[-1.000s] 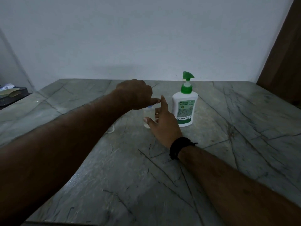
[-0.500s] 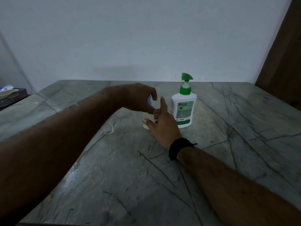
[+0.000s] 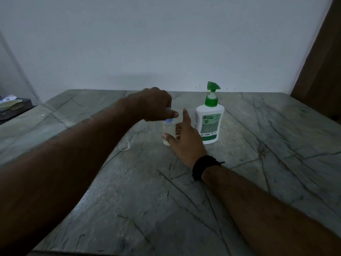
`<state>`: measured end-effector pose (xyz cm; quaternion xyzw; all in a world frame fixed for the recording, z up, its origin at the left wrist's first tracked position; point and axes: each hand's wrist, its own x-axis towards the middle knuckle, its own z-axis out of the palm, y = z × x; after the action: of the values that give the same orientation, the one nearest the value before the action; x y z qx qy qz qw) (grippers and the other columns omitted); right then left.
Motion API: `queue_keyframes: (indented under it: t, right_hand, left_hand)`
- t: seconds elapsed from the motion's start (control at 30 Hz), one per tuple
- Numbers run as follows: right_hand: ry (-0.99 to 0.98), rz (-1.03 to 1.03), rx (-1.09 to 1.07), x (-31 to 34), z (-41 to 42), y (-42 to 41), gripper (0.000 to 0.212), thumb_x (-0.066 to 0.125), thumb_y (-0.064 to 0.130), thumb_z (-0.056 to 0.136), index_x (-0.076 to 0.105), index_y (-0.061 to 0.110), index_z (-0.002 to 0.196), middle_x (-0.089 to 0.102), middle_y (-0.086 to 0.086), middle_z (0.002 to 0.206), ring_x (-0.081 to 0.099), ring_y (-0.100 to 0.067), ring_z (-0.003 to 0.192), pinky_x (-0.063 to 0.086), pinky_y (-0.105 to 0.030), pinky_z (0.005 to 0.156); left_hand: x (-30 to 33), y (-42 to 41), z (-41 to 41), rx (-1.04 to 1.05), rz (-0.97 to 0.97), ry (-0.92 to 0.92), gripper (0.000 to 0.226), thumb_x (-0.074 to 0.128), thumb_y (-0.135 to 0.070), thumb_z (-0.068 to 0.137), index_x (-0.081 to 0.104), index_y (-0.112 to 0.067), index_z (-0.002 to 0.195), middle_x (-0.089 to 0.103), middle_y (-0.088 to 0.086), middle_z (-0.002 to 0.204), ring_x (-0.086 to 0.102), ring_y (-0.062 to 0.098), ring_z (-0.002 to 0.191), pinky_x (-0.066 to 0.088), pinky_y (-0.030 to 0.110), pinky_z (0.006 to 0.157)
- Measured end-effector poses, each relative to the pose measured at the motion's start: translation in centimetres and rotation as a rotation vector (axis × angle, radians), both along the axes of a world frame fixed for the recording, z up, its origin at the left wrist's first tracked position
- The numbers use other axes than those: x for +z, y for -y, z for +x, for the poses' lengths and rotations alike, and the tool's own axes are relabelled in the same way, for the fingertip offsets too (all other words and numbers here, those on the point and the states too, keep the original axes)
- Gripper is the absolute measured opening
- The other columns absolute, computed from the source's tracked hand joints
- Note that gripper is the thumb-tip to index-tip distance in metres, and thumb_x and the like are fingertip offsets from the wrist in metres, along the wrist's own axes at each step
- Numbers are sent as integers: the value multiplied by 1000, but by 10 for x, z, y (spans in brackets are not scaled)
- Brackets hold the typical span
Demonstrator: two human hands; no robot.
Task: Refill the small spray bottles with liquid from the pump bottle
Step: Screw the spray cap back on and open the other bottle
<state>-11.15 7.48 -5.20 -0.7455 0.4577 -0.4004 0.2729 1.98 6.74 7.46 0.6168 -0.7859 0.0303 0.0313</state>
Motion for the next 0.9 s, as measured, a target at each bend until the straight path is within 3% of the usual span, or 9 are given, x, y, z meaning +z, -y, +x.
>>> queue_keyframes:
  t: [0.1,0.2,0.33,0.4,0.47,0.53,0.7,0.77,0.9]
  right_hand:
    - [-7,-3,-5,0,0,0,101,70,36,91,-4,22,159,55,-11,143,57,-24,126,45,-34,107]
    - [2,-6,-11,0,0,0,101,70,36,91,-3,22,159,57,-8,142,59,-22,124,46,-33,105]
    - [1,-9,-21,-1,1,0,101,71,35,91,-3,22,159,60,-7,138,61,-22,121,46,-31,102]
    - [-4,-4,-19,-1,0,1,101,70,36,91,-3,22,159,59,-6,138,61,-21,119,45,-28,99]
    - [-8,-6,-17,-1,0,1,101,70,37,91,-3,22,159,59,-7,138,61,-21,119,45,-28,99]
    - [-8,-6,-17,-1,0,1,101,69,38,91,-3,22,159,58,-8,139,61,-22,119,45,-28,100]
    - [9,-1,-17,-2,-1,1,101,69,38,91,-3,23,159,59,-8,138,61,-20,119,41,-20,93]
    - [11,9,-22,-3,-1,1,101,70,38,91,-3,23,159,60,-7,137,62,-20,118,40,-19,91]
    - [0,28,-14,-2,0,2,102,70,40,91,-4,23,159,57,-10,140,60,-22,121,41,-24,96]
  left_hand:
    - [2,-2,-2,-72,121,-48,13,63,-22,90,64,-18,102,65,-1,96,60,9,80,44,23,68]
    - [2,-5,-3,-96,130,-90,23,63,-19,86,62,-24,108,61,-2,112,57,13,99,47,29,81]
    - [-4,-3,-2,27,-87,-30,38,62,-53,86,61,-19,103,63,-1,93,59,14,80,48,29,66]
    - [-9,-3,-3,0,-91,-42,27,65,-42,87,62,-17,96,65,1,91,58,11,74,42,24,59]
    - [-10,-5,-3,-64,-12,-93,10,66,-21,87,63,-19,96,66,1,98,58,10,81,43,22,65]
    - [-10,-9,-3,-109,57,-170,21,61,-5,84,64,-19,99,66,1,105,60,11,90,49,24,74]
    - [-21,-12,-3,8,-132,-198,37,70,-42,82,57,-17,106,62,-1,96,57,12,80,49,27,67]
    - [-27,-12,-3,41,-149,-207,32,71,-39,83,56,-17,100,63,1,92,57,12,75,42,23,57]
    - [-28,-15,0,-38,-78,-310,29,70,-16,84,54,-15,107,64,5,100,60,15,83,42,19,60]
